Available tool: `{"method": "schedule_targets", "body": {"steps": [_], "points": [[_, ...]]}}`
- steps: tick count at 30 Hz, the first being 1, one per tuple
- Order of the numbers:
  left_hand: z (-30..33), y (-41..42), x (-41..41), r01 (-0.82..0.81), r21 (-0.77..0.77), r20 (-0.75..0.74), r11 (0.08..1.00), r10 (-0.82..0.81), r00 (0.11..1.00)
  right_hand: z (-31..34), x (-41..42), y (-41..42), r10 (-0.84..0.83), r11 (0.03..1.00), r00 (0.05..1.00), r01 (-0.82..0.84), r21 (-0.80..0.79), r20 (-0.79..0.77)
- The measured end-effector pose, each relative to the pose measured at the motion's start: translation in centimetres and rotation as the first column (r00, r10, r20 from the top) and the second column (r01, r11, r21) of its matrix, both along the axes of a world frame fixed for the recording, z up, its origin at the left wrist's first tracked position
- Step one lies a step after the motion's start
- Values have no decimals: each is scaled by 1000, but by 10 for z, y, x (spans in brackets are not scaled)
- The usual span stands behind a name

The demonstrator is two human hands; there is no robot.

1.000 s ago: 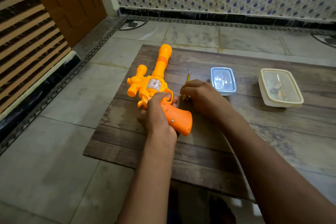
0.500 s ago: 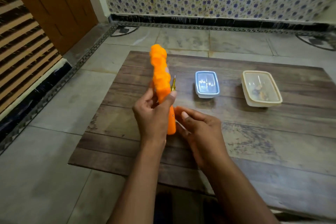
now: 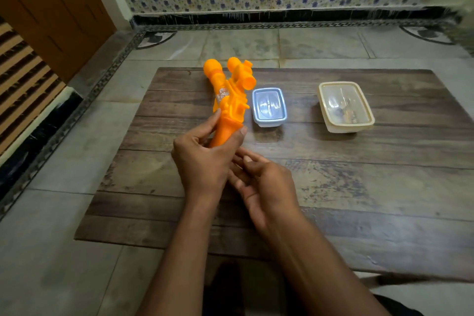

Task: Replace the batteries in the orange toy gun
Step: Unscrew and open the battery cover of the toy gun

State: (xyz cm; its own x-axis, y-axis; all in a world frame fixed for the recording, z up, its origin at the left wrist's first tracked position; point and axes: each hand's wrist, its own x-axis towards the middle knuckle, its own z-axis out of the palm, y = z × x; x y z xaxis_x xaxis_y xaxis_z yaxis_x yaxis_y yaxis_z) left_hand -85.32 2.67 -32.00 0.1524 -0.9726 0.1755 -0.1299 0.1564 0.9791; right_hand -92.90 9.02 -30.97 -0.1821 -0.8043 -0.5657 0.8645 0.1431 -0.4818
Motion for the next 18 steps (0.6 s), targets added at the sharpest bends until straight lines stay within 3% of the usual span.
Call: {"method": "schedule_targets", "body": {"steps": [2, 5, 12, 18], "points": [[2, 2, -2, -6, -7, 13, 1000, 6, 1000, 1, 2, 1, -29, 999, 998, 30, 25, -60], [4, 2, -2, -14, -12, 64, 1000, 15, 998, 9, 7, 4, 75, 996, 997, -76, -56, -28], [3, 1, -2, -3, 4, 15, 1000, 3, 1000, 10, 5, 3, 67, 995, 997, -65, -78, 26], [3, -1, 0, 21, 32, -52, 999, -19, 998, 12, 4, 6, 50, 993, 996, -57, -105, -70]]}}
